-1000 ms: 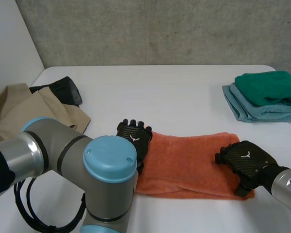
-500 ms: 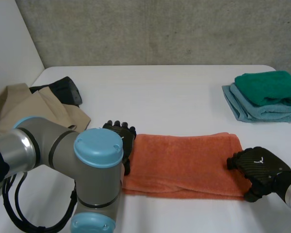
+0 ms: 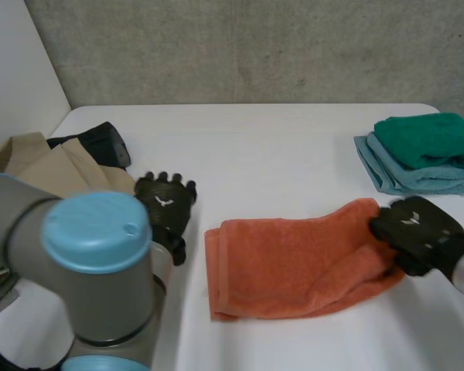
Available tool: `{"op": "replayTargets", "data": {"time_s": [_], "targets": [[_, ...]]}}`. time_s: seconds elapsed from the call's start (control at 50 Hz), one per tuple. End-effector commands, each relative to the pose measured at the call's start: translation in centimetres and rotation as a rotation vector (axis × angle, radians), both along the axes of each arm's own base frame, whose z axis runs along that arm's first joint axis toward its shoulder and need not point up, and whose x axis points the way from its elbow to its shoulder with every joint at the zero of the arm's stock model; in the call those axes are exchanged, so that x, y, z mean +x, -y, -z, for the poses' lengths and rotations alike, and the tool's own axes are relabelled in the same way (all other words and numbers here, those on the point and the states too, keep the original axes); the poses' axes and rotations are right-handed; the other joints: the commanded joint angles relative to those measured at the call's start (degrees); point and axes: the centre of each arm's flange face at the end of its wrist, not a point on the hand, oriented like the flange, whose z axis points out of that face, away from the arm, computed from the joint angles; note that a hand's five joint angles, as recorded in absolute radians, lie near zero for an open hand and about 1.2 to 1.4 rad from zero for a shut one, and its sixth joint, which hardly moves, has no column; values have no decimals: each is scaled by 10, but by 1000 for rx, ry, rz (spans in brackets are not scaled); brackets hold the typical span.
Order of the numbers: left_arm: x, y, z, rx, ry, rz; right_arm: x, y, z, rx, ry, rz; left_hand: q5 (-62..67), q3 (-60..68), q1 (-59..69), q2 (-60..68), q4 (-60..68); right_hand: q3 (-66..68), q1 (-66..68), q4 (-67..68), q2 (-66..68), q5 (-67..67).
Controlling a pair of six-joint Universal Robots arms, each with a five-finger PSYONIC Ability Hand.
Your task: Fold the laundry.
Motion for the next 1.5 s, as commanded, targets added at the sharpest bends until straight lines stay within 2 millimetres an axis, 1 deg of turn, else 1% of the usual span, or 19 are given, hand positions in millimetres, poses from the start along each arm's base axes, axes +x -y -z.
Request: {"op": "replayTargets", "data": {"time_s": [0.02, 0.12, 0.2, 0.22, 0.24, 0.26, 0.32, 0.38, 0.44, 0.48, 0.56, 0.62, 0.74, 0.86, 1.02, 1.08, 1.18, 1.28, 1.5], "targets": [[23, 6, -16, -23, -24, -59, 90, -59, -22, -103, 2, -395, -20, -15, -5, -10, -11, 124, 281, 120, 132, 149], [33, 10, -15, -17, -19, -90, 145, -106, -2, -65, -13, -650, -20, -15, -5, -10, -11, 124, 281, 120, 132, 149], [35, 12, -13, -13, -16, -98, 160, -112, 18, -48, -52, -702, -21, -16, -7, -11, -13, 124, 281, 120, 132, 149], [35, 12, -12, -13, -16, -98, 160, -110, 18, -54, -57, -691, -23, -18, -9, -13, -15, 24, 182, 20, 32, 50], [35, 13, -13, -16, -17, -96, 160, -105, 16, -63, -61, -662, -23, -18, -9, -13, -15, -321, -164, -326, -313, -296], [34, 14, -14, -22, -21, -97, 160, -103, 15, -60, -59, -649, -25, -20, -10, -15, -16, -453, -296, -457, -445, -428], [32, 16, -16, -29, -26, -92, 158, -95, 11, -40, -27, -575, -28, -23, -14, -18, -20, -576, -419, -580, -568, -551], [24, 16, -23, -47, -50, -52, 148, -78, -2, 3, 52, -453, -26, -22, -12, -17, -18, -576, -419, -580, -568, -551], [15, 17, -31, -61, -87, -4, 124, -47, -26, 72, 201, -262, -25, -20, -10, -15, -16, -576, -419, -580, -568, -551], [8, 15, -32, -56, -109, 28, 107, -30, -28, 158, 296, -148, -25, -20, -10, -15, -16, -576, -419, -580, -568, -551], [-12, 2, -25, -3, -172, 113, 95, -20, -21, 278, 385, -51, -23, -18, -9, -13, -15, -576, -419, -580, -568, -551], [-20, -8, -8, 64, -177, 138, 91, -19, -13, 299, 372, -33, -18, -13, -3, -8, -10, -576, -419, -580, -568, -551], [-22, -19, 35, 212, -72, 138, 85, -13, 25, 318, 228, -26, -16, -11, -2, -6, -8, -576, -419, -580, -568, -551], [-16, -22, 50, 269, -12, 119, 82, -9, 47, 348, 164, -31, -15, -10, 0, -5, -6, -576, -419, -580, -568, -551], [-14, -23, 46, 270, -6, 121, 78, -6, 45, 341, 166, -20, -16, -11, -2, -6, -8, -576, -419, -580, -568, -551], [-14, -23, 32, 240, -34, 125, 76, -7, 44, 337, 173, -17, -16, -11, -2, -6, -8, -576, -419, -580, -568, -551], [-13, -24, 4, 179, -94, 133, 69, -14, 16, 221, 221, -10, -18, -13, -3, -8, -10, -576, -419, -580, -568, -551], [-6, -22, -16, 138, -140, 116, 59, -20, 12, 228, 259, 52, -20, -15, -5, -10, -11, -576, -419, -580, -568, -551], [11, -8, -8, 156, -134, 56, 48, -41, 28, 390, 352, 141, -21, -16, -7, -11, -13, -576, -419, -580, -568, -551]]}}
